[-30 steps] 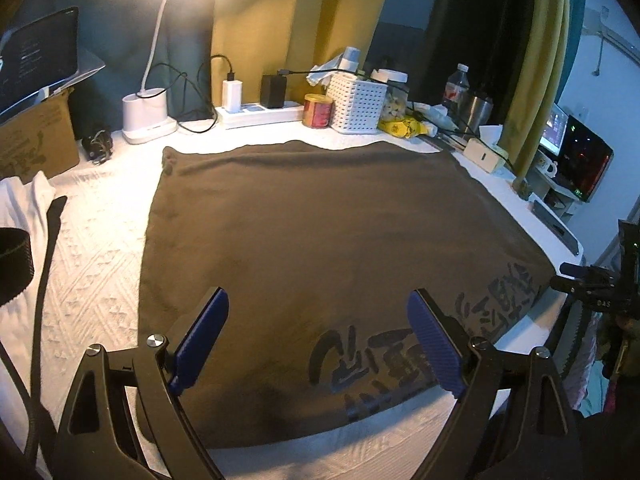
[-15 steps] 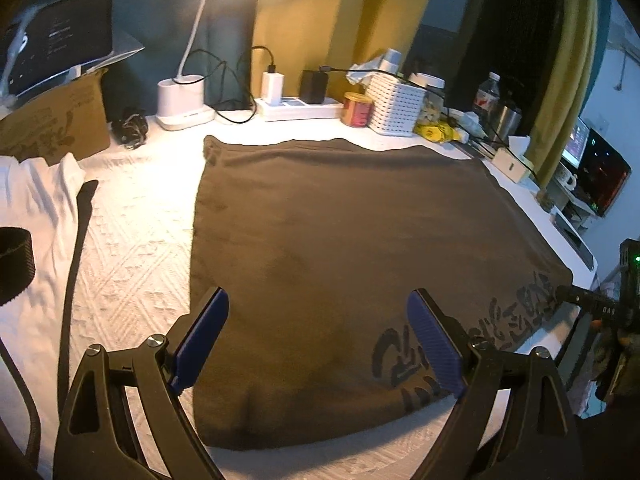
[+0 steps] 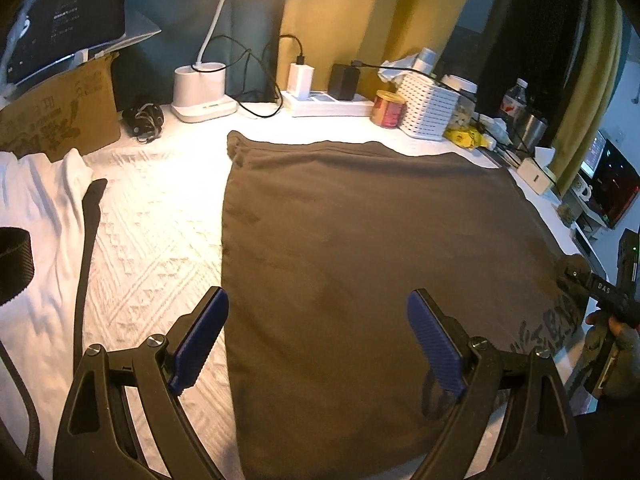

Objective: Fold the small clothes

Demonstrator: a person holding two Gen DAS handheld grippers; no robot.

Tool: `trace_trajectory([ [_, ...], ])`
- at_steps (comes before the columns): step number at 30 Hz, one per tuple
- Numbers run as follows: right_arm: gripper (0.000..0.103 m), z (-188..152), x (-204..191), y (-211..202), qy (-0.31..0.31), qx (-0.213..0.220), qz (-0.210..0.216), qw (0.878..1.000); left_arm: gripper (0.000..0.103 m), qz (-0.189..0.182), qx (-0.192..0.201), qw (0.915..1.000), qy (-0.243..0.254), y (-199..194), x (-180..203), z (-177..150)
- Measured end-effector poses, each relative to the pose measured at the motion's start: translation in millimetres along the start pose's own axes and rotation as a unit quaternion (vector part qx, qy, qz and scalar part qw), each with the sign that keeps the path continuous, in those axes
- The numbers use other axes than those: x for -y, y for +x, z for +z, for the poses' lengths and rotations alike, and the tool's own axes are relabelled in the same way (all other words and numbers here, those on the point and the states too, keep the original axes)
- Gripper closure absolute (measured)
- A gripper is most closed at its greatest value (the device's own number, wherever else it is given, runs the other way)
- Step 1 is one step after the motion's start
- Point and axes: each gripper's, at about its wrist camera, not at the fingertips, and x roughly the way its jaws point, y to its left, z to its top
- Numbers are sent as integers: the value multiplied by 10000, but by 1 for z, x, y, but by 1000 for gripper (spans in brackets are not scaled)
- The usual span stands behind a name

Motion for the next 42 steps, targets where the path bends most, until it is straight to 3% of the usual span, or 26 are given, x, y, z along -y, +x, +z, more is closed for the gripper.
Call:
trace_trajectory([
  [6, 23, 16, -8, 17, -61, -81, 7, 9999, 13, -70, -103, 9999, -87, 17, -10, 9],
  [10, 40, 26, -11, 26, -147, -169, -120, 9997, 13, -138, -131, 9998, -108, 25, -13, 15],
  [17, 40, 41, -24, 47, -682, -301, -364, 9966, 13, -162, -169, 9995, -214, 37, -26, 22],
  [19, 54, 42, -29, 52, -838, -297, -501, 9948, 13, -175, -200, 9993, -263, 39, -31, 22],
  [21, 80, 44, -32, 57, -968, -307, -594, 9931, 13, -181, -195, 9993, -270, 39, -34, 22],
  [24, 86, 47, -34, 60, -999, -379, -522, 9929, 13, -202, -189, 9991, -319, 37, -39, 22],
  [30, 88, 49, -45, 51, -1011, -226, -483, 9934, 13, -262, -112, 9991, -313, 31, -46, 21],
  [42, 89, 61, -118, 34, -1703, -44, -339, 9848, 13, -532, 211, 9977, -366, 11, -61, 20],
])
